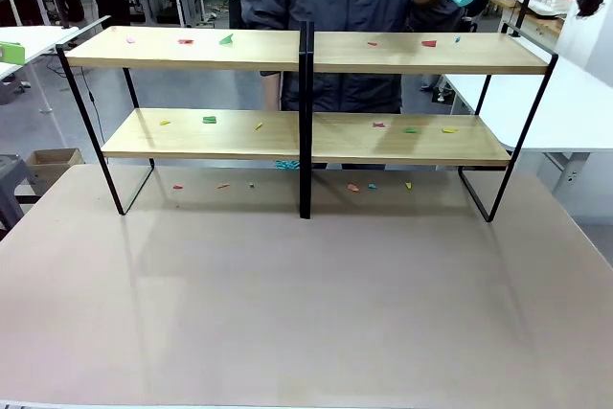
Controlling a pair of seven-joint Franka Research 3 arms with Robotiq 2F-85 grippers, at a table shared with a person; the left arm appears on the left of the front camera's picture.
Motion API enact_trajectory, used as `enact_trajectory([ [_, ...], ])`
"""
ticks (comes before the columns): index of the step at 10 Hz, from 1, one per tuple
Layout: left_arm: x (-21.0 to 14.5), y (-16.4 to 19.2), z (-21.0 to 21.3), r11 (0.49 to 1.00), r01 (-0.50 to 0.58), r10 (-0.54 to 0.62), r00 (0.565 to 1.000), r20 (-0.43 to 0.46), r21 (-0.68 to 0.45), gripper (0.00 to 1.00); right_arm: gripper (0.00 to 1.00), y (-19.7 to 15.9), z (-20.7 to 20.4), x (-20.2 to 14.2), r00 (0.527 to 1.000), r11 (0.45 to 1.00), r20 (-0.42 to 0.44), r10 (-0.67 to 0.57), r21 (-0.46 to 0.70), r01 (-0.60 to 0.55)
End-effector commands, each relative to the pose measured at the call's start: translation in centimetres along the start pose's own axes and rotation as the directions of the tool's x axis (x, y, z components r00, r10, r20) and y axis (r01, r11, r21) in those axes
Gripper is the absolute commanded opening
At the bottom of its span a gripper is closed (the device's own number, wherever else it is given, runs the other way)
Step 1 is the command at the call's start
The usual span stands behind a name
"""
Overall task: Clean the shelves.
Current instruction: Pick up the Duster when the human hands it over.
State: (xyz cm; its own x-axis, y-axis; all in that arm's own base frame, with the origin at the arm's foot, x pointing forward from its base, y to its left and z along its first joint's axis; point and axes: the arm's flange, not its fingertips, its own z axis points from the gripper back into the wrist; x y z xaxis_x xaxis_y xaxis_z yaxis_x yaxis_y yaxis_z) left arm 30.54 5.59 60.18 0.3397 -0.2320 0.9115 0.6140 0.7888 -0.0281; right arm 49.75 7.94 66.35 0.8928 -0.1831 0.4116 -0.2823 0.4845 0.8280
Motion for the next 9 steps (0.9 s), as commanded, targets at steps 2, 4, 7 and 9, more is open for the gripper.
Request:
enact_trajectory([
  [2, -0.1, 0.0, -0.1, 1.000, 0.001, -0.001, 1.000, -0.001, -0.004, 1.00, 0.00, 0.3, 5.5, -2.2, 0.995, 0.995, -0.036, 0.097, 0.016, -0.096],
  [4, -0.1, 0.0, -0.1, 1.000, 0.001, -0.001, 1.000, -0.001, -0.004, 1.00, 0.00, 1.2, 15.1, -6.9, 0.969, 0.994, -0.226, 0.102, -0.006, -0.106],
  [7, -0.1, 0.0, -0.1, 1.000, 0.001, -0.001, 1.000, -0.001, -0.004, 1.00, 0.00, -1.0, 25.8, -14.6, 0.927, 0.999, -0.374, 0.025, -0.028, -0.038],
  [9, -0.1, 0.0, -0.1, 1.000, 0.001, -0.001, 1.000, -0.001, -0.004, 1.00, 0.00, -4.9, 29.6, -19.5, 0.883, 1.000, -0.469, -0.003, 0.022, 0.015],
])
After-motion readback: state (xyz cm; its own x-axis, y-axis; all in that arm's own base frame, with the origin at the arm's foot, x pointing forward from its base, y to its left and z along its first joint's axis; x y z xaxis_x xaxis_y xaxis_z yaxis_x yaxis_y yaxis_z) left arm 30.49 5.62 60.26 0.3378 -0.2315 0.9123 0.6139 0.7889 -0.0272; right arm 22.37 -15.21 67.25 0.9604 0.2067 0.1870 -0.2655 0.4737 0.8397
